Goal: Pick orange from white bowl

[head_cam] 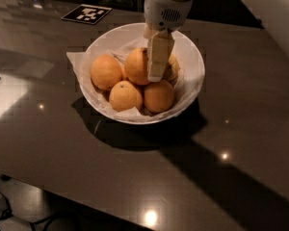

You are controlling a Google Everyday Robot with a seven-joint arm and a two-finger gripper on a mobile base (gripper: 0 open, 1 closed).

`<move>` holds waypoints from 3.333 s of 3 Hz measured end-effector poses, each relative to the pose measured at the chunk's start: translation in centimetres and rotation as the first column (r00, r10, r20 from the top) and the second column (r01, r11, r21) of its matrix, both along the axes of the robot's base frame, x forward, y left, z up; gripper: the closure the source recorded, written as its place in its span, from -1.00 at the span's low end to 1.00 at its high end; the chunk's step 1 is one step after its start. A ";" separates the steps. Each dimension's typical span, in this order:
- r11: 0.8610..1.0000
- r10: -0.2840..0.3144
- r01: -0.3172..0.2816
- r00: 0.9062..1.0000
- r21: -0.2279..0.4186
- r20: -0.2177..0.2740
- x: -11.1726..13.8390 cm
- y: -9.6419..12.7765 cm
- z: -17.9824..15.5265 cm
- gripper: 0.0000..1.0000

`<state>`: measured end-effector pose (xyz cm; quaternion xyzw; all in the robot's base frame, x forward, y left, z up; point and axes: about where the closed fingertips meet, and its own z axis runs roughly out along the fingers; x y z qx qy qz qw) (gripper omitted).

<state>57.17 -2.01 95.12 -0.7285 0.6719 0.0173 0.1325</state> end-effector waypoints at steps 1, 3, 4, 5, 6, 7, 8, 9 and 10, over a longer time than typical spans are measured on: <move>1.000 -0.009 0.009 1.000 0.003 -0.029 0.2 -0.1 -1.2 -0.62; 1.000 -0.003 0.003 1.000 0.020 -0.028 0.3 0.3 -2.2 0.20; 1.000 -0.003 0.003 1.000 0.020 -0.028 0.3 0.3 -2.2 0.68; 0.997 0.014 -0.014 1.000 0.070 0.002 -0.6 0.2 -0.9 1.00; 0.986 0.047 -0.056 0.997 0.155 0.063 -3.0 -0.2 1.8 1.00; 0.971 0.068 -0.092 0.991 0.221 0.115 -5.0 -0.8 3.9 1.00; 0.962 0.082 -0.116 0.986 0.248 0.144 -6.0 -0.9 5.1 1.00; 0.961 0.083 -0.117 0.986 0.249 0.144 -6.0 -0.9 5.1 0.65; 0.961 0.083 -0.117 0.986 0.249 0.144 -6.0 -0.9 5.1 0.18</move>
Offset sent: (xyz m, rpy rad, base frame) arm -0.0116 -0.0060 -0.0381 -0.0035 0.0918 0.0095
